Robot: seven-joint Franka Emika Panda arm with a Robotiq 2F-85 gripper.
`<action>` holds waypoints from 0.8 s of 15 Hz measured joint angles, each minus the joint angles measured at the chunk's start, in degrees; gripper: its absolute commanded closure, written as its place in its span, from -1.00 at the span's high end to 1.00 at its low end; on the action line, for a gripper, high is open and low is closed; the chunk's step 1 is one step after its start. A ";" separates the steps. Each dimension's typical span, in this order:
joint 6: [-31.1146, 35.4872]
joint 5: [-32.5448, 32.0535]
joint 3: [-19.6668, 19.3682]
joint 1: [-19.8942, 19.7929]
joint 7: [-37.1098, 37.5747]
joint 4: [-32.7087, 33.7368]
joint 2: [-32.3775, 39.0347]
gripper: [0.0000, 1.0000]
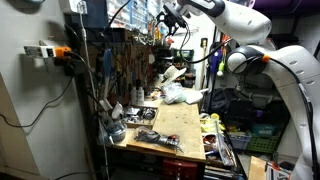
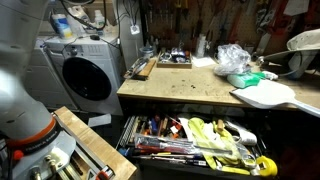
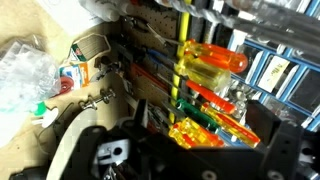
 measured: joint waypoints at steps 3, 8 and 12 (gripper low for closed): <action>0.25 -1.01 0.46 -0.07 1.13 0.98 0.99 1.00; 1.12 -1.36 1.79 -0.08 1.14 0.95 1.47 1.00; 1.14 -3.05 1.87 -0.08 1.73 0.95 1.77 0.48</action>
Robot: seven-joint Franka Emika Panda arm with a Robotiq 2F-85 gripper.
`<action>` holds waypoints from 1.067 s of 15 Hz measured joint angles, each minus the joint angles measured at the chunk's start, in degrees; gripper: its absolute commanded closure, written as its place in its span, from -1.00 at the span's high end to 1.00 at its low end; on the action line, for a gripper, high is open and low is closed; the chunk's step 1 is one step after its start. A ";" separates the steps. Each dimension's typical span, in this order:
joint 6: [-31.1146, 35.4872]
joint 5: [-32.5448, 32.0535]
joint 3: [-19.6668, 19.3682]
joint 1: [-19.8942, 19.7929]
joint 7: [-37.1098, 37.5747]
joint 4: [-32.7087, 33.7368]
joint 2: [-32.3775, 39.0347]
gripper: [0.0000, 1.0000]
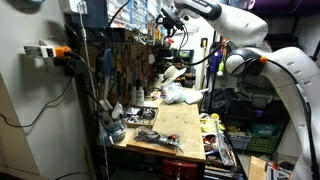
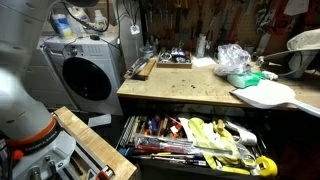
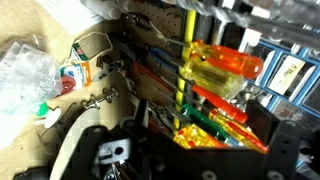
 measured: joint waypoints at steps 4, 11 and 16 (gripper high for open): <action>0.00 -1.18 0.00 0.00 0.57 0.00 0.07 -0.08; 0.00 -1.23 0.05 -0.05 0.62 0.00 0.07 -1.00; 0.00 -1.29 0.05 -0.16 0.62 0.00 0.07 -1.00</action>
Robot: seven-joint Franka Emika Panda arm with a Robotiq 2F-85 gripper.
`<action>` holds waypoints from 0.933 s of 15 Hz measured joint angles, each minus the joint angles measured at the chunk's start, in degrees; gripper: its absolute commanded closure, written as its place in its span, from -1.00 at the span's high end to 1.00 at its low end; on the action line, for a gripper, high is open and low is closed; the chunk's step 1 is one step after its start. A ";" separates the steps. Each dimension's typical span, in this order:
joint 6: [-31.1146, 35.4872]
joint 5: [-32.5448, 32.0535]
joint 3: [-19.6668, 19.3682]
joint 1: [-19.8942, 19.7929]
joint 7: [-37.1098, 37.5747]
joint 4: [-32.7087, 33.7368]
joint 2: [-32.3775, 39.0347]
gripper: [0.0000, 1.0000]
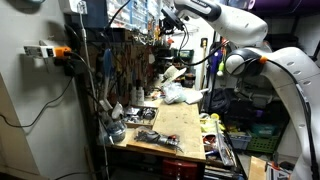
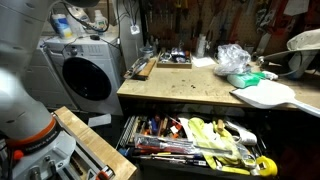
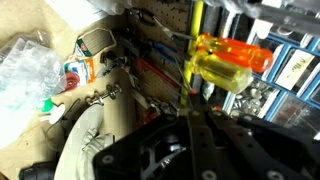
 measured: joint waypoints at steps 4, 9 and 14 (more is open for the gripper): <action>-0.02 -0.11 0.00 0.00 0.00 0.00 0.00 -1.00; -0.12 -2.14 0.00 0.10 -2.48 0.00 0.00 -0.20; -2.34 -3.16 0.19 -0.49 -15.68 0.02 -0.36 0.55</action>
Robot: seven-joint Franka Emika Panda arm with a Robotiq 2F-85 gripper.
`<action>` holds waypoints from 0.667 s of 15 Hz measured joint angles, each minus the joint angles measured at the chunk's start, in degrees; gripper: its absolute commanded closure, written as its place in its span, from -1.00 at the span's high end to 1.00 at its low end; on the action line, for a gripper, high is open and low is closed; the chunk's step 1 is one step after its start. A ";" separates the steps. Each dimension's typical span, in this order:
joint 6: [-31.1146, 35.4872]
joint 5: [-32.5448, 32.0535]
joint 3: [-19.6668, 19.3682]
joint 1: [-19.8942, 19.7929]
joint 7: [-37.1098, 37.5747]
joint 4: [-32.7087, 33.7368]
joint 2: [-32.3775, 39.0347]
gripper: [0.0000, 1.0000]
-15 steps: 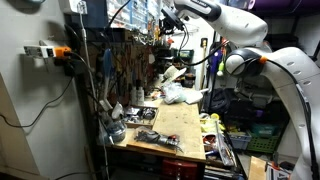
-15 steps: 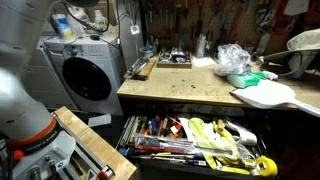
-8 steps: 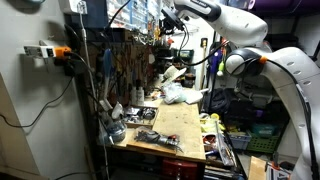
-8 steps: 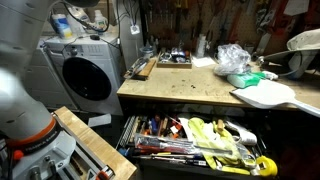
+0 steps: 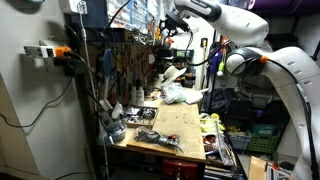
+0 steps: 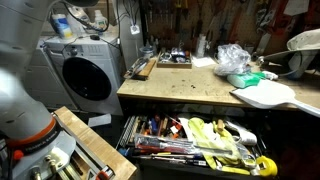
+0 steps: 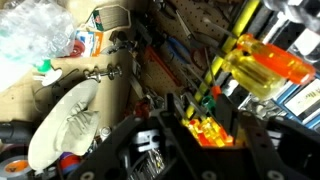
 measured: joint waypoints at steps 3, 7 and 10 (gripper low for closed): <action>-1.79 0.08 0.99 -1.29 -10.22 0.01 -0.13 0.98; -1.79 0.33 2.64 -2.84 -24.04 0.18 -0.13 1.00; -1.72 2.17 5.38 -4.07 -32.71 0.23 -0.23 1.00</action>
